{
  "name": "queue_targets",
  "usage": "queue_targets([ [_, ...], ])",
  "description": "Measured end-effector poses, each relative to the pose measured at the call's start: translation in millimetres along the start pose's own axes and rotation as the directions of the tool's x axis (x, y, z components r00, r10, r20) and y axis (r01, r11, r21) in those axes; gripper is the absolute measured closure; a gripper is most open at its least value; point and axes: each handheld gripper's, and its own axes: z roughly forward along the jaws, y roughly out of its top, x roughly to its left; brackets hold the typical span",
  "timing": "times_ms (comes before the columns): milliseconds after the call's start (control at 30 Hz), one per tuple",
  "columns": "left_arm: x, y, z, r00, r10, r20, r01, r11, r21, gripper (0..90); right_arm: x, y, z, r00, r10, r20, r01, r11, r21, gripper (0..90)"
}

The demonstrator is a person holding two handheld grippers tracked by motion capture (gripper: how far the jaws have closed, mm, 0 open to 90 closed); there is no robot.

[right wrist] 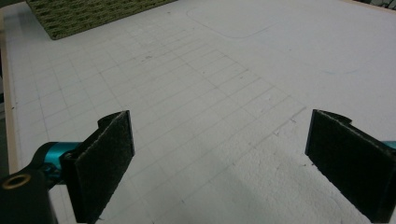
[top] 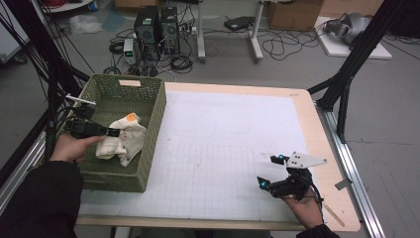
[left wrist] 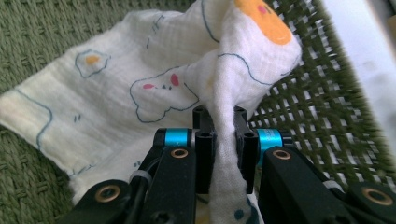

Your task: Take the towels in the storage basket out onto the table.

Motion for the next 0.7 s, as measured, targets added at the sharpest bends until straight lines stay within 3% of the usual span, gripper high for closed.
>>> queue_targets([
  [167, 2.5, -1.7, -9.9, 0.9992, -0.012, 0.038, 0.014, 0.9987, -0.049, 82.3, 0.1, 0.4, 0.2, 1.0000, -0.001, 0.000, 0.001, 1.000, -0.003, 7.1],
  [333, 3.1, -1.4, -17.8, 0.9958, -0.023, 0.088, 0.033, 0.9928, -0.116, 82.3, 0.0, 0.5, 0.2, 1.0000, 0.004, -0.001, -0.004, 1.000, -0.003, 7.0],
  [567, 2.1, 0.1, -21.7, 0.9890, -0.029, 0.145, 0.054, 0.9846, -0.166, 82.2, -0.6, 0.4, -0.1, 1.0000, 0.005, 0.000, -0.005, 1.000, -0.004, 7.0],
  [700, 1.1, 1.0, -22.7, 0.9818, -0.035, 0.187, 0.072, 0.9774, -0.199, 82.3, -0.7, 0.3, -0.2, 0.9999, 0.012, -0.002, -0.012, 1.000, -0.003, 7.0],
])
